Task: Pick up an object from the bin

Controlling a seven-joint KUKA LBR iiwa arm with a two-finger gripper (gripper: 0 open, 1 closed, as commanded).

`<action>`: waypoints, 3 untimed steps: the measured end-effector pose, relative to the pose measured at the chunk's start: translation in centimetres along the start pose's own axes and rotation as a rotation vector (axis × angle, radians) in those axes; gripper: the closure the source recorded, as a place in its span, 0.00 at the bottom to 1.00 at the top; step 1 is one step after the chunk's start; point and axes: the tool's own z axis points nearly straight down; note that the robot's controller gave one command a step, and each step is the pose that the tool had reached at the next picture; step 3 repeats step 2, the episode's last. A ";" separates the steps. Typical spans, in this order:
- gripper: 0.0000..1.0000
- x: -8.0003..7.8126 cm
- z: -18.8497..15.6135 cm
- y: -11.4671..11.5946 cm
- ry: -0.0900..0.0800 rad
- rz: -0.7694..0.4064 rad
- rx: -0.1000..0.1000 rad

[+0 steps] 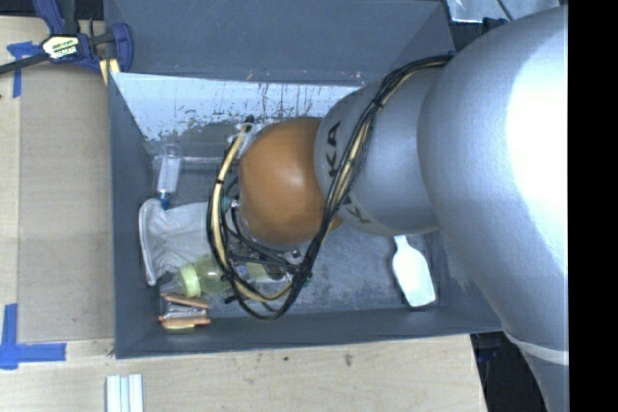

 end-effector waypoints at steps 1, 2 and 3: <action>1.00 0.0 -0.3 0.0 0.003 0.000 -0.002; 1.00 0.2 -1.4 0.1 0.016 -0.001 -0.006; 1.00 0.2 -1.4 0.1 0.016 -0.001 -0.006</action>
Offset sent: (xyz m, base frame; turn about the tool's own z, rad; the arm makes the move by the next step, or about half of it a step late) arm -0.0001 0.0001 0.1232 0.0001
